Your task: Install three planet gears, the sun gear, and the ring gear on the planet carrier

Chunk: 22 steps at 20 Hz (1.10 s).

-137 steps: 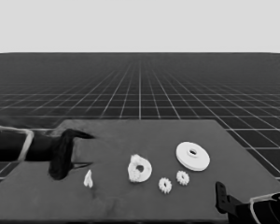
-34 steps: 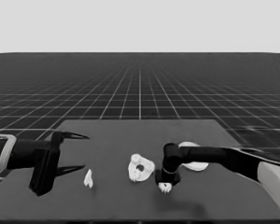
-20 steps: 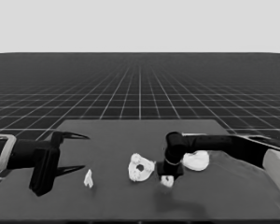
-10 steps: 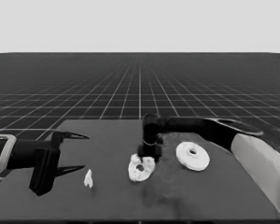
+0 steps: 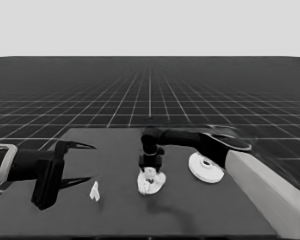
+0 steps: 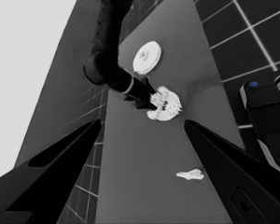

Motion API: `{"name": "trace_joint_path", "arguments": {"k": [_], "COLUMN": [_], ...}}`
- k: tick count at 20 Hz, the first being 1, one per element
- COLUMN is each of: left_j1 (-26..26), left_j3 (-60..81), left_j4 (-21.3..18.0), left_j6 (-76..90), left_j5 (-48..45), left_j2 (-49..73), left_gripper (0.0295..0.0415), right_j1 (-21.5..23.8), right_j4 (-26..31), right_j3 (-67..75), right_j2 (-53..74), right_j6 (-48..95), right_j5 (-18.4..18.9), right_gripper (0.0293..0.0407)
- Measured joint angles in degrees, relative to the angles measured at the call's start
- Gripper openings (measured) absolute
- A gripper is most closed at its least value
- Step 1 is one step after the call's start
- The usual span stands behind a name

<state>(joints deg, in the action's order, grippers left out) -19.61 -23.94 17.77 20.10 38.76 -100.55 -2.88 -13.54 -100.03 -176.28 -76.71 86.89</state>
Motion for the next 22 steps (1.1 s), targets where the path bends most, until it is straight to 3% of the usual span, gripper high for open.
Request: {"name": "trace_joint_path", "arguments": {"k": [4, 22], "left_j1": [0.0, 0.0], "left_j3": [0.0, 0.0], "left_j4": [0.0, 0.0], "left_j6": [0.0, 0.0], "left_j5": [0.0, 0.0], "left_j2": [0.0, 0.0], "left_gripper": [0.0385, 0.0385], "right_j1": [-2.2, -2.8], "right_j4": [-2.0, -2.2], "right_j3": [-1.7, -1.9], "right_j2": [-0.5, -0.5], "right_j6": [1.0, -6.4], "right_j5": [-0.8, -0.9], "right_gripper": [0.031, 0.0309]}}
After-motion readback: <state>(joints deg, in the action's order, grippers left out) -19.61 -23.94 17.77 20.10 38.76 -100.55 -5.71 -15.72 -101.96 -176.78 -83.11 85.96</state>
